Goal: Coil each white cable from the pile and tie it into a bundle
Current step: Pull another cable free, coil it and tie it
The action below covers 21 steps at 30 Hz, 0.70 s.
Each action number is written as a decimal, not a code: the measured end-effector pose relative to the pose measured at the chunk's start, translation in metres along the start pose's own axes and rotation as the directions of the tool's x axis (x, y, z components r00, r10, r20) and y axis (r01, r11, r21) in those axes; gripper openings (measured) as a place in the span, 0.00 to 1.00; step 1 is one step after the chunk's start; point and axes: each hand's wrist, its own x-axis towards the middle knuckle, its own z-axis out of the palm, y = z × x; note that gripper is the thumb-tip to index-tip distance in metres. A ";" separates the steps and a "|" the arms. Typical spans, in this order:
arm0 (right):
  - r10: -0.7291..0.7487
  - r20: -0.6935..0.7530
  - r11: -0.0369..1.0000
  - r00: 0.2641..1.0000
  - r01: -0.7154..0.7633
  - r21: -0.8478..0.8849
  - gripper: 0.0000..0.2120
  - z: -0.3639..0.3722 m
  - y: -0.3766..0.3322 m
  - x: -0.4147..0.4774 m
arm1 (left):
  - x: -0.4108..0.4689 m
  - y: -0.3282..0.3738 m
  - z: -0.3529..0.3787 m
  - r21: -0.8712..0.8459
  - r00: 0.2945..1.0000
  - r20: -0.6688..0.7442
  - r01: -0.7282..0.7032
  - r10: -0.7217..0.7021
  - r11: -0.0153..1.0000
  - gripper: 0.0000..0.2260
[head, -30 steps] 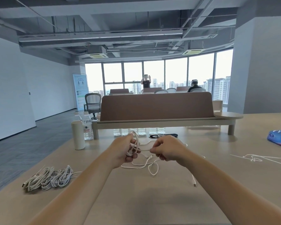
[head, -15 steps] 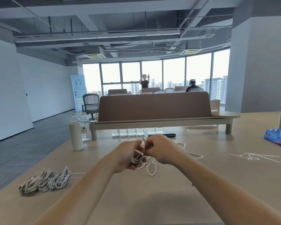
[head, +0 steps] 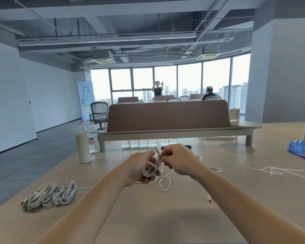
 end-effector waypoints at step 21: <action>0.013 0.073 0.998 0.997 -0.017 0.060 0.15 -0.001 0.014 0.005 | 0.003 -0.001 0.010 -0.003 1.000 0.026 -0.006 0.006 1.000 0.21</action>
